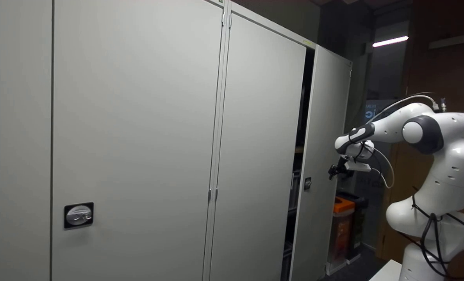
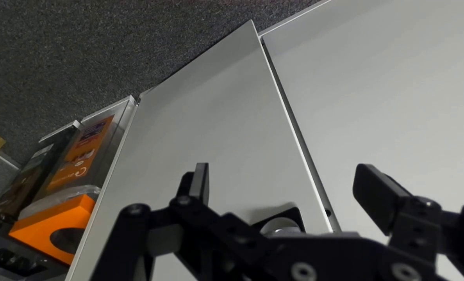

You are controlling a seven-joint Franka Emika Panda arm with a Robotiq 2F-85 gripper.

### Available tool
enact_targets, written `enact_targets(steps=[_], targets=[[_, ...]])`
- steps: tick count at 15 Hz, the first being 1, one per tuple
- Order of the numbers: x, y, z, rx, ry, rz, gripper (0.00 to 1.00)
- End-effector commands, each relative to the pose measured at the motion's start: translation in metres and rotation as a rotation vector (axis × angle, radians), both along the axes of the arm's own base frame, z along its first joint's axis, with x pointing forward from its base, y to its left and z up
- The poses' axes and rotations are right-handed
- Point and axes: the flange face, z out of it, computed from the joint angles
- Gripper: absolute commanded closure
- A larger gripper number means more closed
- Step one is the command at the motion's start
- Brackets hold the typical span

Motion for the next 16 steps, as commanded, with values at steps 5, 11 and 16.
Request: enact_targets(steps=[5, 11, 16], targets=[[-0.024, -0.033, -0.019, -0.063, 0.008, 0.046, 0.00], [-0.015, -0.054, -0.036, -0.197, -0.018, 0.109, 0.00], [0.003, -0.056, -0.053, -0.169, -0.078, 0.054, 0.00]])
